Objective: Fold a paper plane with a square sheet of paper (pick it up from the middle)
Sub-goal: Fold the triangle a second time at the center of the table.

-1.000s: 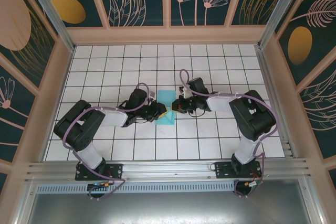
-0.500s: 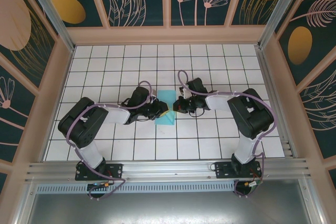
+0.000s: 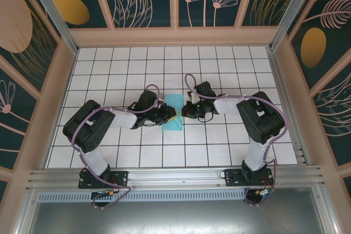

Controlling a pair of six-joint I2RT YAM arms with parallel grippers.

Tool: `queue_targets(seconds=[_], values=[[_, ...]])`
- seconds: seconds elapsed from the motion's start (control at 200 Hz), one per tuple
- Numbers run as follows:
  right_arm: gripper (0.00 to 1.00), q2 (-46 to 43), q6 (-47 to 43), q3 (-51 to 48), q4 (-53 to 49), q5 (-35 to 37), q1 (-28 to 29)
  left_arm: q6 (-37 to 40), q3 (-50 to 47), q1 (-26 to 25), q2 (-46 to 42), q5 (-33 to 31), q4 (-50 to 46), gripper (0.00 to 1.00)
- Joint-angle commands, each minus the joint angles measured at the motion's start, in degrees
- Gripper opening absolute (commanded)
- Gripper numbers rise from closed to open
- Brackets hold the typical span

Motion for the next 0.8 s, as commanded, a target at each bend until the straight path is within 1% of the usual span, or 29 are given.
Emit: queue_targets(seconds=[0.0, 0.355, 0.791], values=[[0.03, 1.0, -1.5, 2.2, -1.3, 1.4, -0.2, 1.4, 1.5, -0.2, 0.8, 1.1, -0.9, 0.18], [0.03, 1.6, -2.0, 3.0, -1.9, 1.2, -0.2, 1.9, 2.1, -0.2, 1.5, 1.2, -1.5, 0.18], [0.03, 1.9, -3.0, 3.6, -2.6, 3.0, -0.2, 2.5, 2.8, -0.2, 1.6, 1.2, -2.2, 0.18]])
